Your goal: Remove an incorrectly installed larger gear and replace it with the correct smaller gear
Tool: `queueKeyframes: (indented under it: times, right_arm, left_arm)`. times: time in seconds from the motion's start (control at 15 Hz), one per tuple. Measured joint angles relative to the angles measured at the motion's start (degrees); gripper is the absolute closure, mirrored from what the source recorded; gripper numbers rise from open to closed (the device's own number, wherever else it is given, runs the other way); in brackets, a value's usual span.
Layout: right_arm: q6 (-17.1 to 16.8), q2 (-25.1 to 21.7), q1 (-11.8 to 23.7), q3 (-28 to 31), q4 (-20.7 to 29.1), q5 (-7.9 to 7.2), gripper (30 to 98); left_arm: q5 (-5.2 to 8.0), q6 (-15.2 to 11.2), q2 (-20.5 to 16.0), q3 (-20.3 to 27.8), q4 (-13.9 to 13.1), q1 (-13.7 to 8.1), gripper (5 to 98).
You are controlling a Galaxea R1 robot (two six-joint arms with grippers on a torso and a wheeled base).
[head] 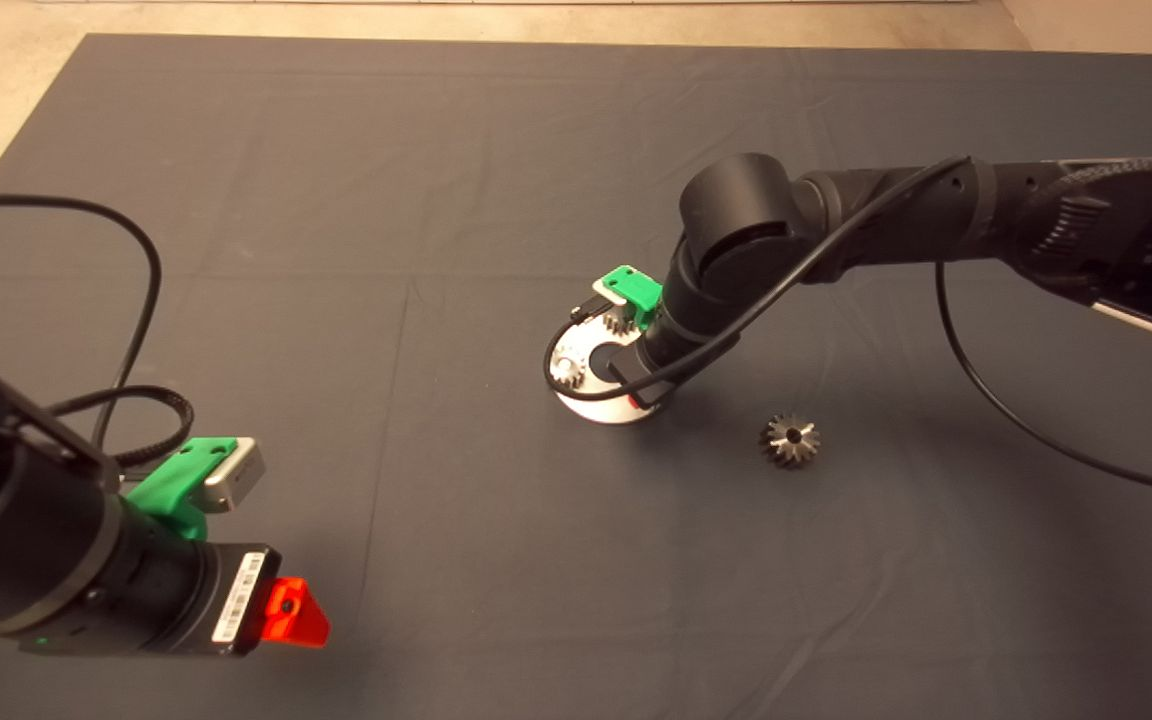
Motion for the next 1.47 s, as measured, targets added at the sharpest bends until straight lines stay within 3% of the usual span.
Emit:
queueKeyframes:
  times: [1.47]
  right_arm:
    - [0.0,-0.3,-0.3,-1.6,-2.7,0.09,88.2]
  left_arm:
    - [0.00,0.0,0.0,0.0,0.0,0.0,5.9]
